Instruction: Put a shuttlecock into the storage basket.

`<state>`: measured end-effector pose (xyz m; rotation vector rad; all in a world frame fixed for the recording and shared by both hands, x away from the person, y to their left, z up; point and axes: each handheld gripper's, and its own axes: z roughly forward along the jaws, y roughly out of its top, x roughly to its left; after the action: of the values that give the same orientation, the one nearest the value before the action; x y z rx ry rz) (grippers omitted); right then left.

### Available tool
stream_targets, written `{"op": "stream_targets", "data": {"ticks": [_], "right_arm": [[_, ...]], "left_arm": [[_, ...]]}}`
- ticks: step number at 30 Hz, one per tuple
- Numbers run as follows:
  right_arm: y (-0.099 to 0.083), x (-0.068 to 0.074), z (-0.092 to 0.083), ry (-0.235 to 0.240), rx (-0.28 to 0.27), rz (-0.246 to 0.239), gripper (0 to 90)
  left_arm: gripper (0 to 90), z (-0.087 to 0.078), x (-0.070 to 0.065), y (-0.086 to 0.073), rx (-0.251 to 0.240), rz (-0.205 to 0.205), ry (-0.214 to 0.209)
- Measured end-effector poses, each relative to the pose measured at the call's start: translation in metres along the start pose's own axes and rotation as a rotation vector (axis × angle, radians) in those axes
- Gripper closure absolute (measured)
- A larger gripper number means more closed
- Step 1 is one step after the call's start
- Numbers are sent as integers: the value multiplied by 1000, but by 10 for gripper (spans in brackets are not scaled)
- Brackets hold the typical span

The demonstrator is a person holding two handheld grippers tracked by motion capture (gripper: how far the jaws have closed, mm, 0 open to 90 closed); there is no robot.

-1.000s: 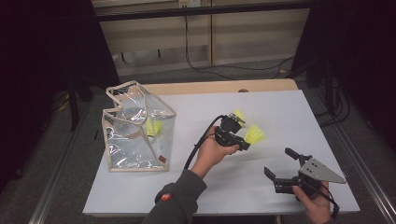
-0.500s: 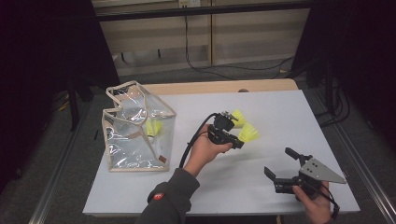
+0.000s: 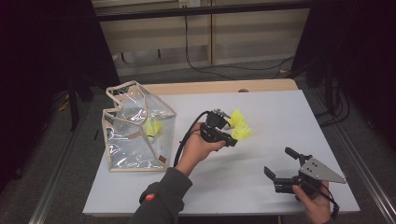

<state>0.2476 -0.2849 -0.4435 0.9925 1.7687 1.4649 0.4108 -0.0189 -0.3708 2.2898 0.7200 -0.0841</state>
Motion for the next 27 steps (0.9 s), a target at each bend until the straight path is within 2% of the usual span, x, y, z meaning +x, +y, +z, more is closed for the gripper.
{"op": "stream_targets", "data": {"ticks": [2, 8, 14, 27], "right_arm": [[0, 1, 0, 1, 0, 0, 9], [1, 0, 0, 2, -4, -1, 8], [0, 1, 2, 4, 1, -3, 9], [2, 1, 2, 2, -6, -3, 9]], "left_arm": [[650, -2, 1, 0, 5, 8, 4], [650, -7, 2, -1, 4, -11, 6], [650, -9, 5, -1, 10, -6, 4], [650, -19, 10, -2, 23, -24, 14]]}}
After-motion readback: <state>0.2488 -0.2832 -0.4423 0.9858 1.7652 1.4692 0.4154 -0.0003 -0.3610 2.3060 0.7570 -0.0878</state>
